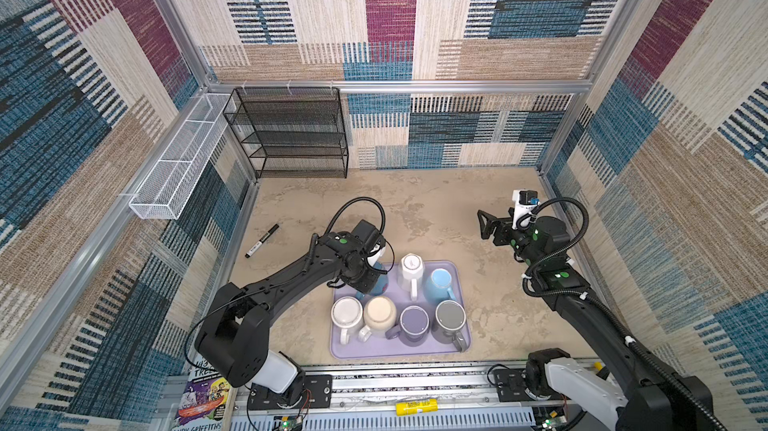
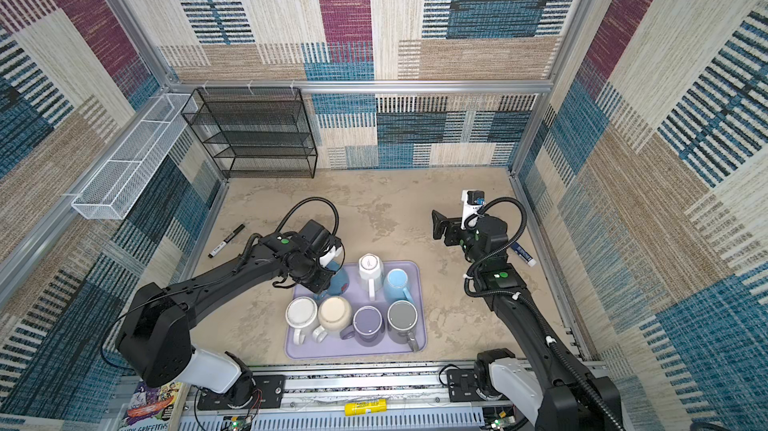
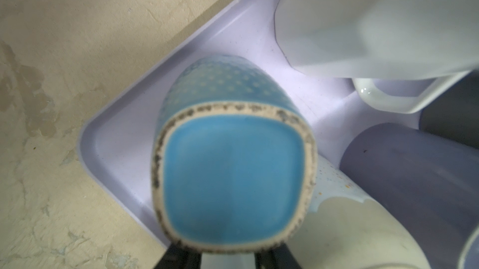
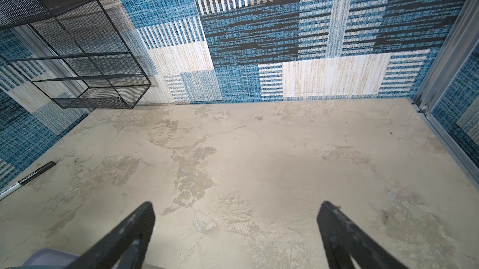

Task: Turn the mug right side up
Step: 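Lower the left gripper and close it on the blue flowered mug's base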

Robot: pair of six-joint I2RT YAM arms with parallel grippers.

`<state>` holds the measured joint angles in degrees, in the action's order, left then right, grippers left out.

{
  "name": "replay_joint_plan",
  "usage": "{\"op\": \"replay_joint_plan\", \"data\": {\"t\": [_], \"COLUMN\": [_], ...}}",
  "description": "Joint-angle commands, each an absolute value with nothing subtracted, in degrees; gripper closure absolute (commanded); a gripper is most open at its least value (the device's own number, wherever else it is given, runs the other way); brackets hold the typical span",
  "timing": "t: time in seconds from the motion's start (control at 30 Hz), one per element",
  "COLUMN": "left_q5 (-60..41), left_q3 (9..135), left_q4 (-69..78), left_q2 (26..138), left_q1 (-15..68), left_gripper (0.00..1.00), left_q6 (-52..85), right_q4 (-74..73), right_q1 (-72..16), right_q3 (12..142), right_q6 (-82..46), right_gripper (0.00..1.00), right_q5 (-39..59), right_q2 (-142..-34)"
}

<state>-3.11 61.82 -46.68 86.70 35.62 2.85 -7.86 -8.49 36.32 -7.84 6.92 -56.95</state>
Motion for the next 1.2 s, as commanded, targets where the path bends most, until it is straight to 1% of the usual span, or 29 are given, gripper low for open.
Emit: {"op": "replay_joint_plan", "data": {"t": [0.0, 0.13, 0.3, 0.47, 0.67, 1.17], "left_q5": [-2.1, -1.2, -1.0, -0.2, 0.1, 0.8], "left_q3": [62.1, 62.1, 62.4, 62.5, 62.4, 62.1], "left_q4": [-46.3, -46.3, -46.3, -46.3, -46.2, -44.0], "left_q2": [87.2, 87.9, 88.2, 88.5, 88.4, 85.1], "left_q1": [35.6, 35.7, 35.7, 35.6, 35.7, 35.6], "left_gripper": [0.67, 0.75, 0.77, 0.91, 1.0, 1.0], "left_q6": [3.4, 3.6, 3.6, 3.8, 3.9, 3.7], "right_q4": [-8.1, -8.1, -8.1, -8.0, -8.1, -8.6], "right_q1": [-8.5, -8.5, -8.5, -8.5, -8.5, -8.5], "right_q3": [36.1, 36.1, 36.1, 36.1, 36.0, 36.5], "right_q6": [-8.0, -8.0, -8.0, -8.0, -8.0, -7.7], "right_gripper": [0.0, 0.0, 0.0, 0.0, 0.0, 0.0], "right_q5": [6.7, 6.7, 6.6, 6.7, 6.6, 7.1], "right_q2": [-56.8, -56.6, -56.6, -56.5, -56.5, -57.5]}}
